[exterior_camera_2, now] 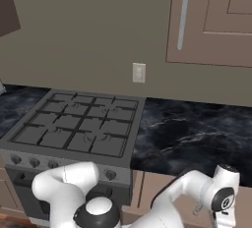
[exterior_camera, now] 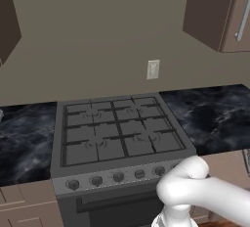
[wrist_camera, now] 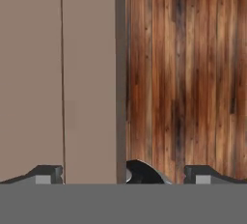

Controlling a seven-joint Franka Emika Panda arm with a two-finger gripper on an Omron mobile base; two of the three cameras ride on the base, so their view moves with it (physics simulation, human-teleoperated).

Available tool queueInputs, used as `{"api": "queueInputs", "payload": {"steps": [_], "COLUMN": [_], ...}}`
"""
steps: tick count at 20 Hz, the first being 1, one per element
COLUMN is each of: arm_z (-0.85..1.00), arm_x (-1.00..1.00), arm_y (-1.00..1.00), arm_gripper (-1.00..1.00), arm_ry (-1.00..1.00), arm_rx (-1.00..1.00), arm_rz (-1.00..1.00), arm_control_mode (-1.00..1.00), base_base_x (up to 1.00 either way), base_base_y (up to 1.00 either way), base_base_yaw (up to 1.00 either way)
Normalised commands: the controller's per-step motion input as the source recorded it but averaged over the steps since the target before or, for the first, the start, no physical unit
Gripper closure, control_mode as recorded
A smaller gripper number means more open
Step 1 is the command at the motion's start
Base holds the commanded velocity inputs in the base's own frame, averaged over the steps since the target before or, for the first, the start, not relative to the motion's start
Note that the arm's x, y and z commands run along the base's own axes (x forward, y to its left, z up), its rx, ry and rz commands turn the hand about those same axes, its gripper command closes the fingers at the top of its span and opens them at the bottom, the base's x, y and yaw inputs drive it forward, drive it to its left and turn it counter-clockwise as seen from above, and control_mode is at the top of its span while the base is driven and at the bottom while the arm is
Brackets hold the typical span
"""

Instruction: Take the tongs from the drawer on the right and place them on the dining counter next to the tray containing the kebab skewer.

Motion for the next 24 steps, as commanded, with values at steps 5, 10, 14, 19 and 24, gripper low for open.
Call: {"api": "queueInputs", "payload": {"steps": [5,10,14,19,24], "arm_z": [0.0,0.0,0.0,0.0,0.27], "arm_x": [-0.69,-0.63,-0.54,-0.36,-0.04], "arm_y": [0.0,0.0,0.0,0.0,0.0], "arm_gripper": [-1.0,-1.0,-1.0,-1.0,-1.0], "arm_ry": [-0.07,-0.01,0.0,0.0,0.08], "arm_rx": [0.0,0.01,0.01,0.0,0.0], "arm_rz": [0.0,0.0,0.0,0.0,0.0], "arm_control_mode": [-1.0,-1.0,-1.0,-1.0,-1.0], "base_base_x": [0.0,0.0,0.0,0.0,0.0], "base_base_y": [0.0,0.0,0.0,0.0,0.0], "base_base_yaw": [0.0,0.0,0.0,0.0,0.0]}}
